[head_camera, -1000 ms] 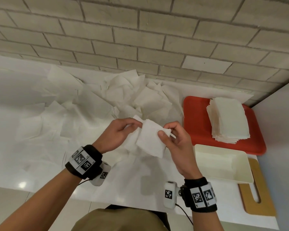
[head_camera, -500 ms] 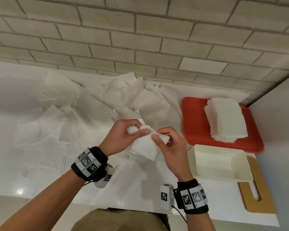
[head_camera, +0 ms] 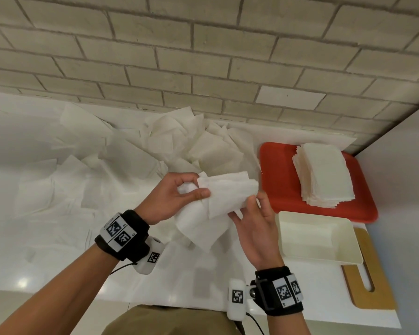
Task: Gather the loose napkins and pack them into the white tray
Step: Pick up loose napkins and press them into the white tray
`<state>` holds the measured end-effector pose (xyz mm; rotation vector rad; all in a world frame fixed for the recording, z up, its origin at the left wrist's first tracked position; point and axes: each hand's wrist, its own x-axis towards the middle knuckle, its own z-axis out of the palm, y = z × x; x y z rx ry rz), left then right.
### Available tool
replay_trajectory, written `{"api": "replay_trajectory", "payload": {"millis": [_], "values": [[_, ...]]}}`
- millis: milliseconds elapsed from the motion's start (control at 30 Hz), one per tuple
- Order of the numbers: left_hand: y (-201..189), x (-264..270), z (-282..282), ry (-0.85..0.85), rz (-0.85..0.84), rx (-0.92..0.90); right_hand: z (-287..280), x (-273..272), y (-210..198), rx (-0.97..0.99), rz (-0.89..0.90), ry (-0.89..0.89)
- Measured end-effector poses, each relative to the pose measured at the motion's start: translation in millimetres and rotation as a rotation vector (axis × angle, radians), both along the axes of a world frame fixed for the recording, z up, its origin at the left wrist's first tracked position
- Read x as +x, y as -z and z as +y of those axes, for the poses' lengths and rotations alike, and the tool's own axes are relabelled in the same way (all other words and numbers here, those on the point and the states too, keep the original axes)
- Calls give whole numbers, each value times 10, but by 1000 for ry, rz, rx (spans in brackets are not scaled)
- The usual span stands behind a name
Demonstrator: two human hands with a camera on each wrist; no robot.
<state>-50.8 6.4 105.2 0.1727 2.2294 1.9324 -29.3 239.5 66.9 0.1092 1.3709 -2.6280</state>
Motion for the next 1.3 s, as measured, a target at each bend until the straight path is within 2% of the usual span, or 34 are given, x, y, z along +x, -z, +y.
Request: {"api": "replay_trajectory", "payload": {"millis": [167,300,400,500,600,700,800,900,1000,1100,1167,1233,1300], "values": [[-64,-69,-7,42,43,-73,118,47,193,107,-34,48],[-94,-116,6,142,177,-274,250,-44,30,138,-12,62],[-141,-146,95,207,344,-442,315,-148,-77,339,121,-43],[-226,-176,196,246,418,-475,366,-206,-125,555,218,-179],[-278,-208,253,248,446,-497,369,-217,-227,697,254,-105],[-309,-212,270,242,421,-500,442,-174,-340,725,333,-27],[-356,-187,341,288,375,-478,525,-96,-516,842,505,-81],[-374,-176,501,334,376,-498,550,-83,-627,956,581,-134],[-406,-186,662,350,408,-537,603,-104,-637,950,595,-90],[-509,-173,825,306,459,-553,734,-97,-622,829,590,-1],[-599,-148,984,270,456,-515,865,-54,-589,745,582,-89],[-666,-110,1199,207,436,-456,1027,-4,-558,771,542,-170],[-687,-68,1436,92,402,-335,1269,35,-506,821,484,-160]]}}
